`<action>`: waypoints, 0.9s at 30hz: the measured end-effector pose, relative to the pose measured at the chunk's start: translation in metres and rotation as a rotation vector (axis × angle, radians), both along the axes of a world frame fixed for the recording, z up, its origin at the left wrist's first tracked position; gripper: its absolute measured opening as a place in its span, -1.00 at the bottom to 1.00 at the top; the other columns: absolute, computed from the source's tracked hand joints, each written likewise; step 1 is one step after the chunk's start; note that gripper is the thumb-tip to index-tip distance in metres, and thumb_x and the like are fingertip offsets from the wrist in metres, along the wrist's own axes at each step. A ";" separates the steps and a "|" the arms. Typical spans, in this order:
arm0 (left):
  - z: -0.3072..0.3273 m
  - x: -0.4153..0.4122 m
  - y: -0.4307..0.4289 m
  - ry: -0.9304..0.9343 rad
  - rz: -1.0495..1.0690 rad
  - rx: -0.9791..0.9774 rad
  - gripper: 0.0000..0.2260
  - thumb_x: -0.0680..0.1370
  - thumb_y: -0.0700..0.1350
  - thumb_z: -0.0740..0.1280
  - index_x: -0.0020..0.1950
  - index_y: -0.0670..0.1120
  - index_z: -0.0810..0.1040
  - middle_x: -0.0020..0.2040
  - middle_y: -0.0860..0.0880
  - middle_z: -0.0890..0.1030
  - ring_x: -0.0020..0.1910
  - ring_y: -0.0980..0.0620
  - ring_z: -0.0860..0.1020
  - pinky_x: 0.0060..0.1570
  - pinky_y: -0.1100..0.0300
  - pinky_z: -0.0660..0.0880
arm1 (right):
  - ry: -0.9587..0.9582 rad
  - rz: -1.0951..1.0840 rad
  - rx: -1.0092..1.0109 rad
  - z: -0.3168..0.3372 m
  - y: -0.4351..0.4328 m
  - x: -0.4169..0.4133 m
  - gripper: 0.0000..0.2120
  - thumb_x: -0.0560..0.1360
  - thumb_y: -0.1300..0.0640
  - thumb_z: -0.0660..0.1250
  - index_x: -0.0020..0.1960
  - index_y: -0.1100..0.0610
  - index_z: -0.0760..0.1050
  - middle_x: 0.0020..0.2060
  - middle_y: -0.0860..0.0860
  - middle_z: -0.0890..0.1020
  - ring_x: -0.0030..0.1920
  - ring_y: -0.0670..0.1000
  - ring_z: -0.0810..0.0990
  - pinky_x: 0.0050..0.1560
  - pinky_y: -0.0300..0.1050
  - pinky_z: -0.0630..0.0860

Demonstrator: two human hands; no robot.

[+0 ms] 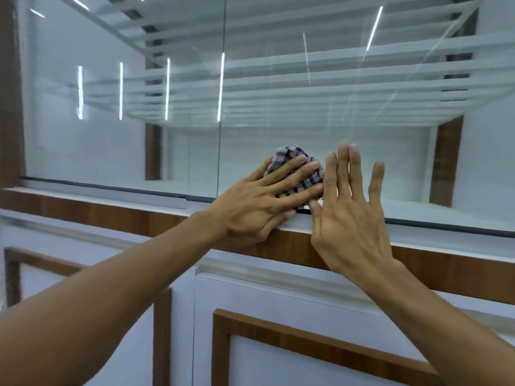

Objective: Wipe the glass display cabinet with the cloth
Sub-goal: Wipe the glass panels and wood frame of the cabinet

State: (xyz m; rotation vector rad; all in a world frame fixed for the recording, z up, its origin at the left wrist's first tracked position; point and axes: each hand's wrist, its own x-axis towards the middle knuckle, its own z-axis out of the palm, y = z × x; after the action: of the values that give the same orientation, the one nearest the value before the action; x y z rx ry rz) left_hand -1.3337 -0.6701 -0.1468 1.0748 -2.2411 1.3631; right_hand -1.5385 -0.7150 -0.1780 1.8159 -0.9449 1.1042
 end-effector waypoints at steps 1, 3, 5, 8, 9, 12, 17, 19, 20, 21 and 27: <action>-0.001 0.007 0.000 0.022 0.006 -0.008 -0.51 0.74 0.05 -0.05 0.69 0.02 0.02 0.70 -0.09 -0.03 0.68 -0.07 -0.12 0.64 -0.10 -0.14 | 0.008 0.011 -0.011 0.003 -0.001 0.008 -0.31 0.66 -0.06 -0.05 0.63 0.33 -0.11 0.63 0.28 -0.13 0.64 0.23 -0.19 0.58 0.40 -0.12; -0.005 0.020 -0.001 0.091 0.008 -0.014 -0.50 0.74 0.05 -0.05 0.69 0.01 0.02 0.70 -0.09 -0.04 0.68 -0.06 -0.13 0.64 -0.12 -0.12 | 0.029 0.039 -0.034 0.009 -0.002 0.023 -0.31 0.66 -0.06 -0.06 0.63 0.32 -0.12 0.63 0.29 -0.13 0.64 0.23 -0.18 0.58 0.38 -0.12; -0.010 0.034 -0.002 0.191 0.013 -0.019 -0.50 0.74 0.05 -0.03 0.69 0.04 -0.02 0.70 -0.06 -0.08 0.68 -0.03 -0.17 0.64 -0.10 -0.15 | 0.045 0.074 -0.050 0.018 -0.002 0.040 -0.32 0.67 -0.05 -0.05 0.63 0.32 -0.12 0.63 0.29 -0.12 0.64 0.23 -0.18 0.59 0.36 -0.13; -0.022 0.060 -0.003 0.406 0.014 -0.025 -0.47 0.73 0.05 -0.01 0.69 0.06 -0.10 0.70 -0.02 -0.16 0.67 -0.01 -0.21 0.63 -0.16 -0.14 | 0.117 0.107 -0.078 0.029 -0.002 0.071 -0.35 0.67 -0.01 -0.04 0.64 0.29 -0.08 0.63 0.28 -0.11 0.65 0.23 -0.17 0.60 0.34 -0.13; -0.025 0.068 -0.004 0.494 0.011 -0.035 -0.46 0.73 0.05 -0.01 0.69 0.05 -0.11 0.70 -0.02 -0.17 0.67 -0.01 -0.22 0.63 -0.19 -0.12 | 0.151 0.117 -0.095 0.031 -0.003 0.083 -0.36 0.66 0.00 -0.03 0.64 0.28 -0.07 0.63 0.27 -0.10 0.65 0.22 -0.16 0.60 0.33 -0.12; -0.033 0.079 -0.008 0.693 -0.009 -0.084 -0.45 0.73 0.05 -0.04 0.69 0.02 -0.13 0.70 -0.02 -0.19 0.67 -0.02 -0.21 0.63 -0.16 -0.13 | 0.209 0.133 -0.132 0.038 -0.005 0.120 -0.33 0.63 0.02 0.02 0.64 0.30 -0.05 0.64 0.25 -0.05 0.65 0.20 -0.12 0.61 0.30 -0.12; -0.013 0.083 -0.017 0.876 -0.054 -0.146 -0.45 0.73 0.03 -0.04 0.69 -0.03 -0.13 0.69 0.01 -0.24 0.67 0.00 -0.24 0.63 -0.11 -0.19 | 0.232 0.129 -0.155 0.080 -0.007 0.152 -0.33 0.60 0.02 0.03 0.64 0.27 0.00 0.64 0.23 -0.03 0.65 0.20 -0.12 0.60 0.34 -0.13; 0.015 0.086 -0.022 0.920 -0.074 -0.178 -0.45 0.73 0.02 -0.05 0.69 -0.04 -0.12 0.69 0.01 -0.23 0.67 0.01 -0.22 0.63 -0.19 -0.13 | 0.217 0.141 -0.175 0.105 -0.008 0.157 -0.37 0.62 0.02 -0.04 0.63 0.26 0.03 0.64 0.22 0.00 0.65 0.20 -0.09 0.60 0.34 -0.12; 0.034 0.086 -0.025 0.933 -0.098 -0.191 -0.46 0.73 0.02 -0.05 0.69 -0.04 -0.11 0.69 0.01 -0.22 0.67 0.01 -0.22 0.63 -0.21 -0.10 | 0.199 0.143 -0.183 0.122 -0.008 0.158 -0.37 0.63 0.02 -0.08 0.63 0.26 0.05 0.64 0.21 0.01 0.65 0.20 -0.08 0.60 0.34 -0.13; 0.056 0.085 -0.027 0.947 -0.121 -0.203 -0.46 0.73 0.01 -0.06 0.69 -0.03 -0.12 0.69 0.01 -0.22 0.67 0.03 -0.22 0.63 -0.21 -0.09 | 0.183 0.144 -0.186 0.142 -0.009 0.159 -0.38 0.63 0.02 -0.09 0.63 0.25 0.05 0.64 0.21 0.02 0.65 0.20 -0.08 0.60 0.34 -0.13; 0.189 0.082 -0.037 0.953 -0.152 -0.289 -0.46 0.72 -0.02 -0.06 0.68 -0.01 -0.15 0.70 -0.01 -0.20 0.67 0.04 -0.23 0.64 -0.17 -0.12 | 0.142 0.129 -0.176 0.264 -0.012 0.153 -0.41 0.66 -0.03 -0.07 0.63 0.19 0.09 0.63 0.21 0.02 0.65 0.19 -0.07 0.59 0.37 -0.07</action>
State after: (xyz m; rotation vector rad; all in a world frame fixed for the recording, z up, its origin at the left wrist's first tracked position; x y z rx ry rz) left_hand -1.2522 -0.7075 0.0420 1.0938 -1.3480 0.8003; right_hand -1.3856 -0.7267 0.0857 1.8028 -0.6353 1.0841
